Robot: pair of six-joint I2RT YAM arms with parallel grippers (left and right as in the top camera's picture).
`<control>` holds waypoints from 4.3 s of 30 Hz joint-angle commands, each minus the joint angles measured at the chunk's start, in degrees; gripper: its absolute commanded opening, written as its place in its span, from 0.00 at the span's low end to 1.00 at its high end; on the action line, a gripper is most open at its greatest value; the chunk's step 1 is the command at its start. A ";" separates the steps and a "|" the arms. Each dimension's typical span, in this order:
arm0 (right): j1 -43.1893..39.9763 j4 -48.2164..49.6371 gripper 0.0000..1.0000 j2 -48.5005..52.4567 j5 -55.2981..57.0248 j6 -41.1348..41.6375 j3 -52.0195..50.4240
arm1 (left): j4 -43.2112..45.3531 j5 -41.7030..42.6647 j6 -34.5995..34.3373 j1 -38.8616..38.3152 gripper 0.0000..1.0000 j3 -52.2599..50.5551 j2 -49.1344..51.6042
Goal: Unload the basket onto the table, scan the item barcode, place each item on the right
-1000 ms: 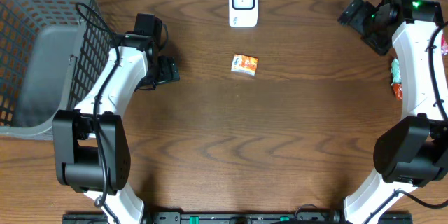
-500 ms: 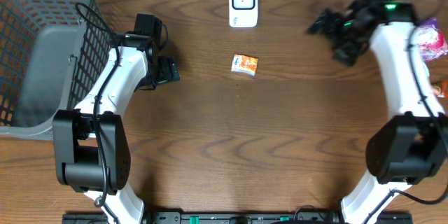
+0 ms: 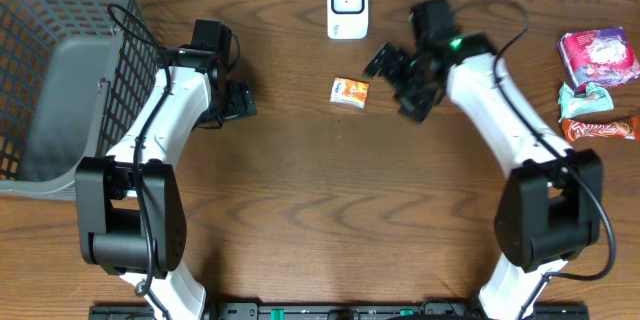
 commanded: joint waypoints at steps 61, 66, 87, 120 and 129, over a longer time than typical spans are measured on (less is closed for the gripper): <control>-3.85 38.14 0.45 4.13 -8.92 -12.92 -17.92 | -0.37 -0.76 0.57 0.09 0.98 0.46 0.07; -2.73 35.43 0.61 4.13 -8.87 -14.80 -17.97 | -0.37 -0.76 0.57 0.09 0.98 0.46 0.07; 0.48 32.37 0.99 4.17 -3.28 -17.16 -17.99 | -0.37 -0.76 0.57 0.09 0.98 0.46 0.07; -3.93 35.12 0.68 4.59 -1.55 -15.17 -18.05 | -0.37 -0.76 0.57 0.09 0.98 0.46 0.07; -0.13 37.03 0.56 6.19 5.66 -10.16 -18.08 | -0.37 -0.76 0.57 0.09 0.98 0.46 0.07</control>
